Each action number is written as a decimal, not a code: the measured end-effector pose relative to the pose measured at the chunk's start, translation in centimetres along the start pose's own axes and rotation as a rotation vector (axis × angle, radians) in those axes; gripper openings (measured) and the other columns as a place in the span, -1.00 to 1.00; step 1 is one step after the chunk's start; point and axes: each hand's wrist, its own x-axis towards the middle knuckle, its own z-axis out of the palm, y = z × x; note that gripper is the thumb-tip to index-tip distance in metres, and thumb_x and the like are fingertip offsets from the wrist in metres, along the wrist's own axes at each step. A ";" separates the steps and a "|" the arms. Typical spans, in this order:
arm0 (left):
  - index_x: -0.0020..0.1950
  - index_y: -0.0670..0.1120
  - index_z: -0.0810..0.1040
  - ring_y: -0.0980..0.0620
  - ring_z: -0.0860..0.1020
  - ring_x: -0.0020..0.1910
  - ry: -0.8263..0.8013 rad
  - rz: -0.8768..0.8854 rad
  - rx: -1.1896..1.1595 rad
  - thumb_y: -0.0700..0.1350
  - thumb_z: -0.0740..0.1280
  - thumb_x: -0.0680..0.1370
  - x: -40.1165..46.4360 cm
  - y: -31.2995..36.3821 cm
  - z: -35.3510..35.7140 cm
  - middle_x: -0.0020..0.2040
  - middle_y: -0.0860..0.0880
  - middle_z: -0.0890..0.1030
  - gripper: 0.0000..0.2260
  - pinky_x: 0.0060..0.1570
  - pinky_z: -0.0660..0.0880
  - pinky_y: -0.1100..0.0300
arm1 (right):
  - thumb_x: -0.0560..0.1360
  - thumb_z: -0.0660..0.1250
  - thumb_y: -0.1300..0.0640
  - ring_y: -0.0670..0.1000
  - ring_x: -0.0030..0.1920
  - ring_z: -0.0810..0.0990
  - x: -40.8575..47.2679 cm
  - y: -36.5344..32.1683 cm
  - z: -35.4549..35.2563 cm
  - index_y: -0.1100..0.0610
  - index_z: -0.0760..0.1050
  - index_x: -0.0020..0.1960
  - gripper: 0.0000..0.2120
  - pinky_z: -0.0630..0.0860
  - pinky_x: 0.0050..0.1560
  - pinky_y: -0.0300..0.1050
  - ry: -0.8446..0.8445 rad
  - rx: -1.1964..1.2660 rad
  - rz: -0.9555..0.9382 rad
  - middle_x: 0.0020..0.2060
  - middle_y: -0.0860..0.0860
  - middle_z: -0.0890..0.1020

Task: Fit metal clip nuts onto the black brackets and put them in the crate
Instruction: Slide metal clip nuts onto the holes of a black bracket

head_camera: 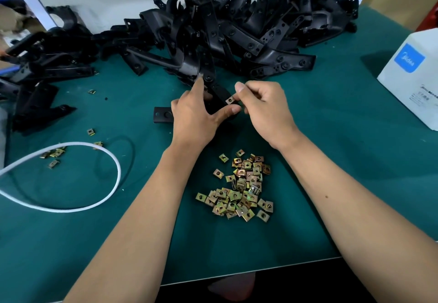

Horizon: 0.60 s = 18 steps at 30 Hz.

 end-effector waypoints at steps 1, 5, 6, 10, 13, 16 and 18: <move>0.39 -0.07 0.47 -0.06 0.59 0.09 -0.005 0.009 0.009 0.31 0.51 0.39 0.0 0.0 0.0 0.01 0.02 0.66 -0.29 0.27 0.43 -0.14 | 0.67 0.27 0.03 0.23 -0.34 0.42 0.1 0.1 -0.2 0.44 0.54 -0.15 -0.53 0.46 -0.23 0.20 -0.016 -0.004 0.002 -0.32 0.39 0.52; 0.36 -0.04 0.49 -0.06 0.58 0.10 -0.024 -0.010 -0.014 0.32 0.49 0.41 0.2 0.1 0.0 0.00 0.03 0.65 -0.33 0.26 0.45 -0.15 | 0.66 0.28 -0.06 0.05 -0.38 0.54 0.6 0.1 -1.4 0.07 0.70 -0.22 -0.62 0.49 -0.24 -0.01 -0.065 -0.060 0.007 -0.39 0.14 0.63; 0.33 -0.03 0.50 -0.06 0.58 0.10 -0.031 -0.016 -0.023 0.34 0.46 0.41 0.2 0.0 0.0 -0.01 0.04 0.65 -0.35 0.26 0.46 -0.16 | 0.65 0.29 -0.09 0.03 -0.40 0.53 0.7 0.2 -1.7 0.07 0.70 -0.21 -0.62 0.47 -0.27 -0.02 -0.058 -0.117 -0.007 -0.40 0.13 0.62; 0.24 -0.03 0.52 -0.06 0.61 0.09 -0.060 -0.024 -0.046 0.41 0.38 0.39 0.2 0.0 -0.1 -0.01 0.05 0.67 -0.37 0.27 0.46 -0.18 | 0.54 0.34 -0.28 0.01 -0.39 0.49 1.2 1.2 -3.0 0.11 0.56 -0.28 -0.53 0.34 -0.35 -0.07 -0.131 -0.546 0.051 -0.43 0.00 0.55; 0.22 -0.03 0.53 -0.07 0.62 0.09 -0.054 -0.024 -0.066 0.40 0.38 0.38 0.3 -0.1 -0.2 -0.02 0.05 0.68 -0.38 0.27 0.46 -0.18 | 0.36 0.52 -0.32 -0.04 -0.27 0.58 1.3 0.9 -3.7 0.01 0.57 -0.25 -0.59 0.41 -0.28 -0.15 -0.317 -0.722 0.128 -0.31 -0.08 0.62; 0.24 -0.04 0.53 -0.06 0.62 0.06 -0.048 -0.018 -0.065 0.40 0.38 0.39 0.2 -0.1 -0.2 -0.05 0.06 0.68 -0.37 0.26 0.46 -0.19 | 0.38 0.60 -0.15 -0.04 -0.26 0.62 1.2 0.1 -3.7 0.01 0.60 -0.28 -0.71 0.42 -0.33 -0.18 -0.445 -0.703 0.116 -0.33 -0.07 0.64; 0.24 -0.03 0.52 -0.04 0.62 0.02 -0.039 -0.008 -0.061 0.38 0.41 0.42 0.2 -0.2 -0.1 -0.08 0.06 0.67 -0.40 0.23 0.48 -0.18 | 0.44 0.58 -0.06 -0.01 -0.26 0.64 1.0 -0.4 -3.4 0.02 0.61 -0.26 -0.77 0.49 -0.30 -0.15 -0.470 -0.678 0.094 -0.33 -0.05 0.64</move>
